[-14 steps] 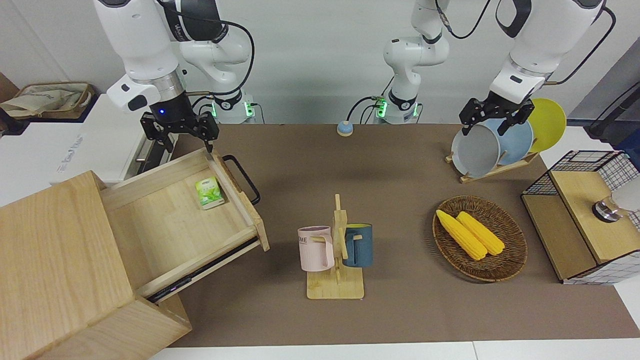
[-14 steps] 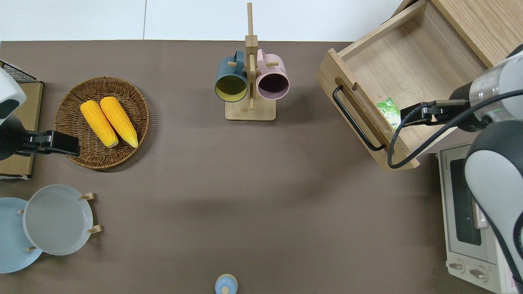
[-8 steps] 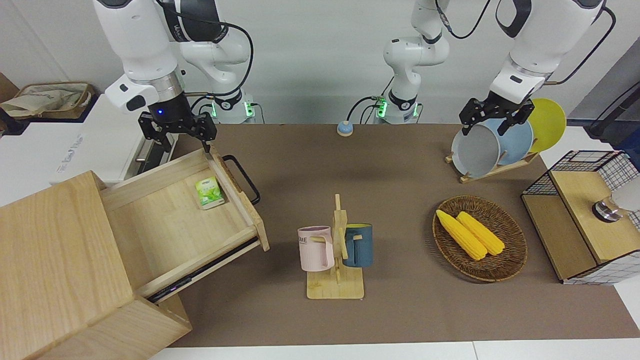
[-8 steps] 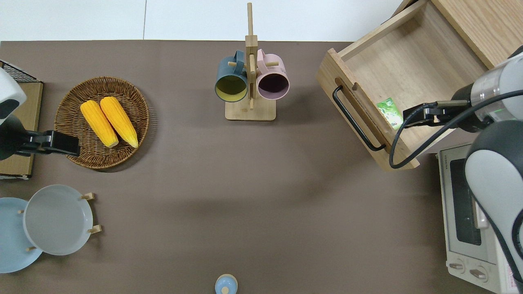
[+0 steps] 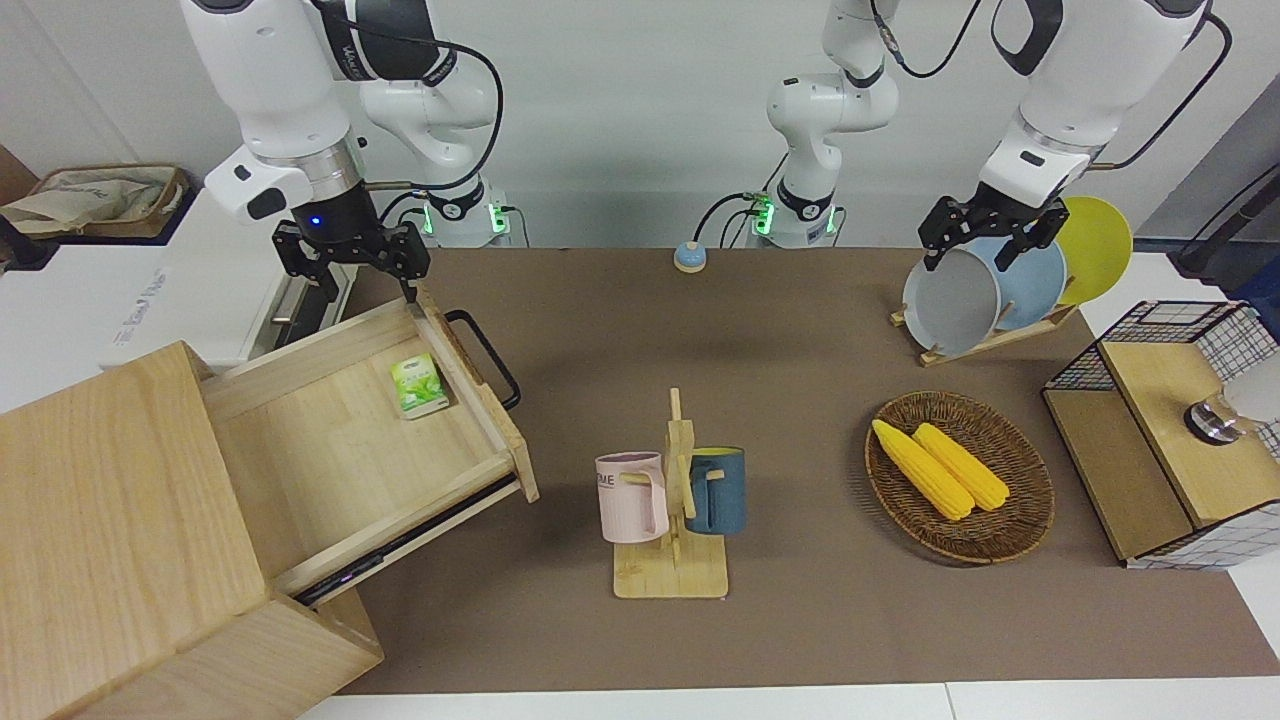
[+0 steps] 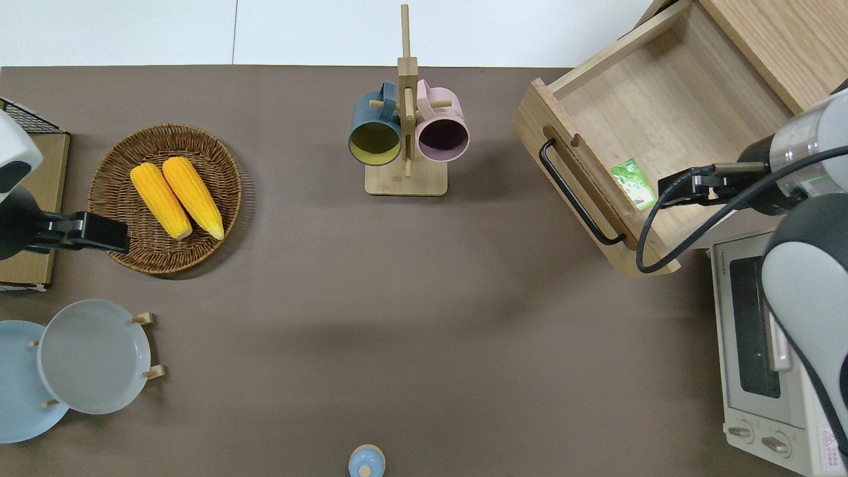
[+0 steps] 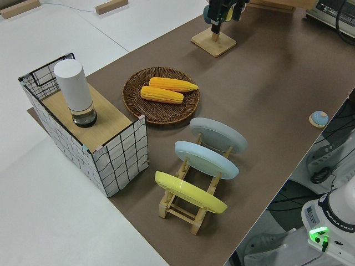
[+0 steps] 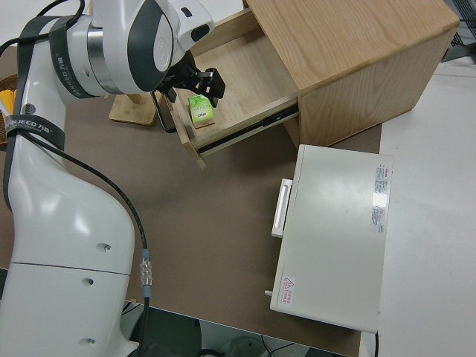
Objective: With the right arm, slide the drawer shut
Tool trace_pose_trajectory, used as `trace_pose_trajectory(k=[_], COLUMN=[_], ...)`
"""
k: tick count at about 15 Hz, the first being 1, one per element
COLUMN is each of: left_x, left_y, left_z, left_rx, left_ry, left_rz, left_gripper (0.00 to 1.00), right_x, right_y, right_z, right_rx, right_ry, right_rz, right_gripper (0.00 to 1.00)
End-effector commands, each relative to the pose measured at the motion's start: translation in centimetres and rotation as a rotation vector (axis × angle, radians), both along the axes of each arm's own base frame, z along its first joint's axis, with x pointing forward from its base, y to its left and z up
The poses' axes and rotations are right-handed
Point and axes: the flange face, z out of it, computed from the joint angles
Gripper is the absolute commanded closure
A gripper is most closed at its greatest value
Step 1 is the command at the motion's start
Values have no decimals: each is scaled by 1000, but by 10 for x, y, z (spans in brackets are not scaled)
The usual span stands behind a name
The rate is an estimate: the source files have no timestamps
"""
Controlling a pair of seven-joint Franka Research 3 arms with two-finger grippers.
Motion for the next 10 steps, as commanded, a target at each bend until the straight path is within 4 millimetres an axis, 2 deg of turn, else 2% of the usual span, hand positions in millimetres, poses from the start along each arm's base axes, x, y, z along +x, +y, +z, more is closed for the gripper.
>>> trace_pose_trajectory(k=[1,2,4,6,7,10], left_x=[2,2,2,2,2,2], left_y=[1,1,1,1,1,1], left_z=[4,4,3,4,4,4], left_rx=[16,16,16,16,16,16], left_ry=[5,5,6,5,5,5], left_rz=[-11,-11,-11,-9,-11,-11], left_gripper=[7,7,7,7,7,7], right_x=[-3,-4,-4,-4,-4,-5], right_y=[-2,-1,-1,-1,0,1], right_z=[5,6,6,6,6,6], right_rx=[-11,-12,-7,-7,-7,-6], right_ry=[4,2,4,7,7,6], right_rz=[22,24,24,24,25,27], right_gripper=[146,267,633,934,999,1000])
